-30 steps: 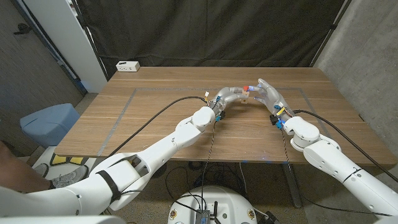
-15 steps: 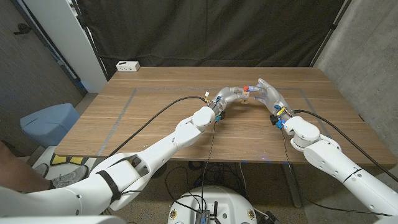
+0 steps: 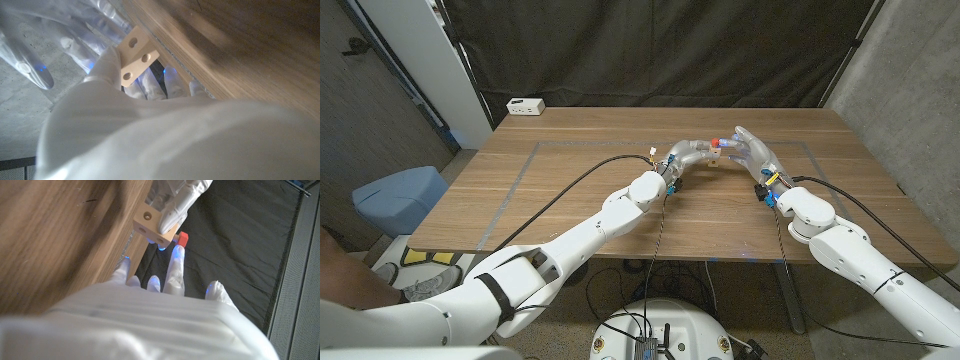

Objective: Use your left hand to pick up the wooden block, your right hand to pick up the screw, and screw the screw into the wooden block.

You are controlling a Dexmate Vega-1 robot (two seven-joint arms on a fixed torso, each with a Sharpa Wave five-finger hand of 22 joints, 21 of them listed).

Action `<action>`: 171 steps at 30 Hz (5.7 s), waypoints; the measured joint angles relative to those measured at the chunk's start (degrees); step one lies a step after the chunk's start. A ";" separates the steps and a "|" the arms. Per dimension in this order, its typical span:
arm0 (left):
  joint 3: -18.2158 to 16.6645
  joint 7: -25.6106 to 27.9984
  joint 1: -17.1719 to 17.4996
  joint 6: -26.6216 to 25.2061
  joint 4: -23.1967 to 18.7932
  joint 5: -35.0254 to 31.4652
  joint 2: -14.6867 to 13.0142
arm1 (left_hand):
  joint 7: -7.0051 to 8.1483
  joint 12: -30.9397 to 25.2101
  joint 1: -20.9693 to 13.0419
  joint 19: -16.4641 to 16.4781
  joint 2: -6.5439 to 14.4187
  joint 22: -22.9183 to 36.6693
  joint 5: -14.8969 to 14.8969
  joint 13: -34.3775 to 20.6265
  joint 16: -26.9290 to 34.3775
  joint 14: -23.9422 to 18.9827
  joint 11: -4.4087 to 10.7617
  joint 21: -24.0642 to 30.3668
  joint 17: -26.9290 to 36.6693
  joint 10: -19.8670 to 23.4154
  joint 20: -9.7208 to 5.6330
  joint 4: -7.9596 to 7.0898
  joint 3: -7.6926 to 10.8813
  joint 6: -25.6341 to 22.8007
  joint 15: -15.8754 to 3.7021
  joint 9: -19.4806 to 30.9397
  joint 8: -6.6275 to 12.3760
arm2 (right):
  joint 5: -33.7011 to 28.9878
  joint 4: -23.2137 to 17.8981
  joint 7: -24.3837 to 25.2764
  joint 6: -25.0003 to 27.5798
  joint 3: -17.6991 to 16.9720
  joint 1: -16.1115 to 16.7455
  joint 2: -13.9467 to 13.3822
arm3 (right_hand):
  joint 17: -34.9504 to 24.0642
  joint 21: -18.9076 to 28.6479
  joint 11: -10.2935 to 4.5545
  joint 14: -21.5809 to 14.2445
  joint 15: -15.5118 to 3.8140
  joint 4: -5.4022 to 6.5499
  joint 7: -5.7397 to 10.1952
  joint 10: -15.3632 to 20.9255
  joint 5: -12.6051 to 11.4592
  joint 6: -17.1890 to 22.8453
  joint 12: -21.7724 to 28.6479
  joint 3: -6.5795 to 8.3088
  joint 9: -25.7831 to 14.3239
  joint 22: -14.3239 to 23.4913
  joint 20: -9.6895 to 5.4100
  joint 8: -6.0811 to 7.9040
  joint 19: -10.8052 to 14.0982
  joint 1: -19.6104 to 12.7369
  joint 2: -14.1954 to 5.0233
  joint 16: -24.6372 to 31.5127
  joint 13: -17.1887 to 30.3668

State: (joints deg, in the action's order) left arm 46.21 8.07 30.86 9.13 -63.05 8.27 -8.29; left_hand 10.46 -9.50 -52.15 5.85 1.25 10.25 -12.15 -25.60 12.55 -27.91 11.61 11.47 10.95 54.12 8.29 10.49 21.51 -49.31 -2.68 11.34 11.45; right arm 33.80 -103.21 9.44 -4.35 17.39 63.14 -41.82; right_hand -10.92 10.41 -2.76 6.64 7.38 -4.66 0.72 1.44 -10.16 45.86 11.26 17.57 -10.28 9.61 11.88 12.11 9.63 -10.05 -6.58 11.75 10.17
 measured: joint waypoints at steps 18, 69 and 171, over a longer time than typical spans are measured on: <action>-0.02 -0.27 -0.08 0.06 0.33 0.19 0.09 | 0.00 0.00 0.00 0.00 0.00 0.00 -0.39 0.00 0.00 0.00 0.00 0.00 0.00 0.00 0.00 0.00 0.00 0.00 0.00 -0.03 -0.07 | 0.00 -0.32 -1.20 -0.15 -0.02 0.19 -1.03 | -0.01 0.00 -0.73 -0.29 -0.32 -0.01 -0.09 0.72 0.00 1.14 0.00 0.47 0.16 0.00 0.00 0.01 0.63 -0.14 -0.47 0.00 0.00; 0.37 0.74 -1.44 1.87 2.31 -1.51 0.46 | 0.00 0.00 0.00 0.00 0.00 0.00 -0.39 0.00 0.00 0.00 0.00 0.00 0.00 0.00 0.00 0.00 0.00 0.00 0.00 -0.02 -0.07 | 0.23 -0.58 0.94 0.49 -1.67 0.80 -1.02 | 0.10 0.89 4.18 -5.86 3.09 -0.79 -0.09 3.93 0.00 -2.42 -0.31 1.74 0.00 0.00 0.30 -2.32 7.07 0.54 -0.06 0.63 0.11; 0.57 1.14 -0.28 0.49 0.33 -2.10 0.06 | -0.01 0.11 1.37 0.21 2.11 0.00 -0.32 0.08 0.00 0.00 0.06 0.00 0.00 -0.14 -0.21 0.00 0.00 0.03 0.00 0.01 -0.20 | 3.56 1.68 -7.35 1.23 -0.29 -1.41 -4.02 | -0.25 0.00 -0.21 2.25 1.38 1.16 1.75 -5.52 -0.47 -11.35 0.00 2.00 0.24 0.00 0.01 -0.44 -0.61 5.20 1.29 0.00 -0.03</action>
State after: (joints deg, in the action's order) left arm 46.78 9.21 30.58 9.62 -62.72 6.16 -8.23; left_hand 10.45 -9.39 -50.79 6.06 3.36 10.24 -12.48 -25.52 12.55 -27.91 11.68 11.47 10.95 53.98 8.08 10.48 21.51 -49.28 -2.68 11.35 11.25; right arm 37.35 -101.53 2.09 -3.12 17.10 61.74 -45.84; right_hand -11.17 10.41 -2.96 8.89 8.76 -3.50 2.47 -4.08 -10.63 34.51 11.26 19.57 -10.04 9.61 11.88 11.67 9.03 -4.84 -5.29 11.75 10.14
